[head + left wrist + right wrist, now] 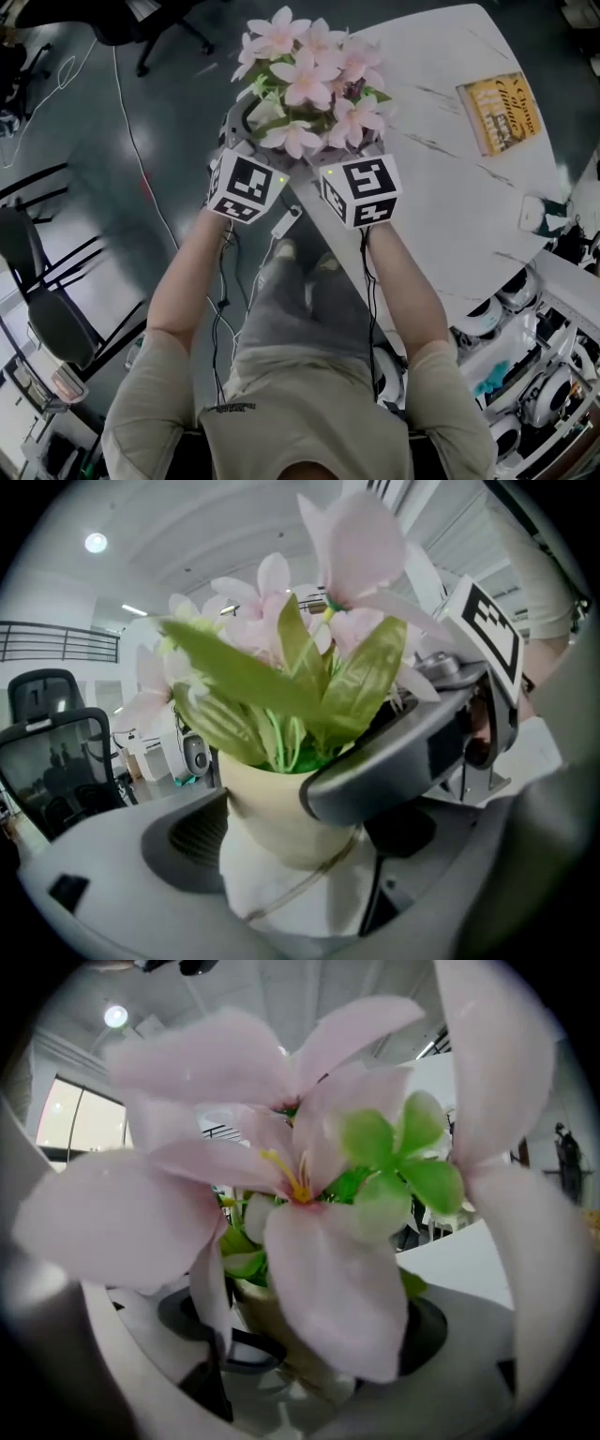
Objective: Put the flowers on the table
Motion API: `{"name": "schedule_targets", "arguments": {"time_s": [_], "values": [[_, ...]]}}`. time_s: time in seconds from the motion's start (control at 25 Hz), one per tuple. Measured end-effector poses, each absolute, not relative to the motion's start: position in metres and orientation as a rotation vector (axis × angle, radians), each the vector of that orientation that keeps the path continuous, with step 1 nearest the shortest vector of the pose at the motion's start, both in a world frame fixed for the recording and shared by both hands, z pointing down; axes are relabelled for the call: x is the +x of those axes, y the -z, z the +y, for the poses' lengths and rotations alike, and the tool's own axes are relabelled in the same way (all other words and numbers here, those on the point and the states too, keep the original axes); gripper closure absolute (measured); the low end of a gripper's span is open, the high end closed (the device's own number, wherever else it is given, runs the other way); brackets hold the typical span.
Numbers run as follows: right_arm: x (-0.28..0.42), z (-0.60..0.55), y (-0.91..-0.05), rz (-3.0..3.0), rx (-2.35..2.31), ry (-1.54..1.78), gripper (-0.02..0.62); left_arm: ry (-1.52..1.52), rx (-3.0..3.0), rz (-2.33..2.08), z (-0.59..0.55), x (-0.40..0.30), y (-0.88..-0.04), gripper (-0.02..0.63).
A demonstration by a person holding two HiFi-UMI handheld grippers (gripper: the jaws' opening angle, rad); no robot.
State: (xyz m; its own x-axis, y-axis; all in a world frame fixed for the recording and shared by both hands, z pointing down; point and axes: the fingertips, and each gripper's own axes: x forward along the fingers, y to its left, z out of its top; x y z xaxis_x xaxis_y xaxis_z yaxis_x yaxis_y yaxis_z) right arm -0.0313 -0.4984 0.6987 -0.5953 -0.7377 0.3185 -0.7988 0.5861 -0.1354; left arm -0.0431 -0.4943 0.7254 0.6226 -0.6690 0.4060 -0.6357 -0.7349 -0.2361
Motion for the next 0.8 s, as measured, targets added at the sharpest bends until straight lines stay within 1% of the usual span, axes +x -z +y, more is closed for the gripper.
{"name": "schedule_targets", "arguments": {"time_s": [0.16, 0.56, 0.8], "values": [[-0.0315, -0.5027, -0.7024, -2.611, 1.289, -0.468, 0.163, 0.691, -2.817, 1.116, -0.4984, -0.0419, -0.7240, 0.150], [-0.0315, -0.5031, -0.7049, -2.600, 1.313, -0.448, 0.164, 0.698, -2.812, 1.115, -0.4985, -0.0417, -0.7279, 0.150], [-0.0326, -0.4968, -0.6978, -2.639, 1.284, -0.413, 0.164, 0.649, -2.785, 1.127, -0.4947, -0.0417, -0.7217, 0.150]]}}
